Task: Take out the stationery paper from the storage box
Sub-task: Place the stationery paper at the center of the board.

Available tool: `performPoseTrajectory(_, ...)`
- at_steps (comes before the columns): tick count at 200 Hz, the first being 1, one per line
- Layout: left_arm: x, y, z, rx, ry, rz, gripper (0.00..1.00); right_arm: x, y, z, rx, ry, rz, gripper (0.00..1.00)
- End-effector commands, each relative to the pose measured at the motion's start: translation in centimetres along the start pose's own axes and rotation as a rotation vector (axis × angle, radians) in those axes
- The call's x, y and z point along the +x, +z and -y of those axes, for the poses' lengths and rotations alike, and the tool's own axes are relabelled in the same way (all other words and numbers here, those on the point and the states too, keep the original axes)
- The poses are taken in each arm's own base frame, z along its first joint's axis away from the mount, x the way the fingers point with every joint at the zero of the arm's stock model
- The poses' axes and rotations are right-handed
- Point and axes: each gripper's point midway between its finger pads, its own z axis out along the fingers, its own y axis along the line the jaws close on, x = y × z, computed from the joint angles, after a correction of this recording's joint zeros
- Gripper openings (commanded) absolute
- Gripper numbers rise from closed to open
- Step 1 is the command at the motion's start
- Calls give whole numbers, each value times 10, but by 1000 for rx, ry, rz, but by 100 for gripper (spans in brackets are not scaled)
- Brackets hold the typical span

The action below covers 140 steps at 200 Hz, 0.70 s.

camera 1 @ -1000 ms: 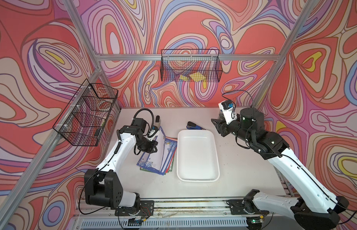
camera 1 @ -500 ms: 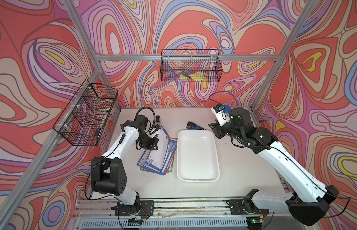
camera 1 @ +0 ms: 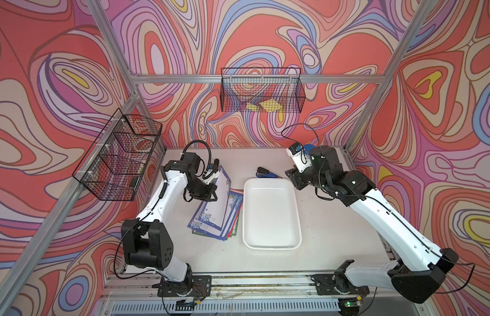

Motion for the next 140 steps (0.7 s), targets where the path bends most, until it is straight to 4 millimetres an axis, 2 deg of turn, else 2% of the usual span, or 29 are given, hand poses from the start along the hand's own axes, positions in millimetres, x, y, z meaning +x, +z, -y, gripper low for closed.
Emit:
performPoseTrajectory(1,14,-3,4,16,-5,-54,0,1,4,0,2,-2,-1,46)
performPoseTrajectory(56,20,20,-31,-83,-71,-174,0,7,11,-1,-3,-5,-48,45)
performPoseTrajectory(105,12,32,-47,-82,-90,-184,5,18,14,1,10,-14,-89,45)
performPoseTrajectory(140,11,38,-59,-69,-117,-192,0,22,19,-1,1,-18,-115,44)
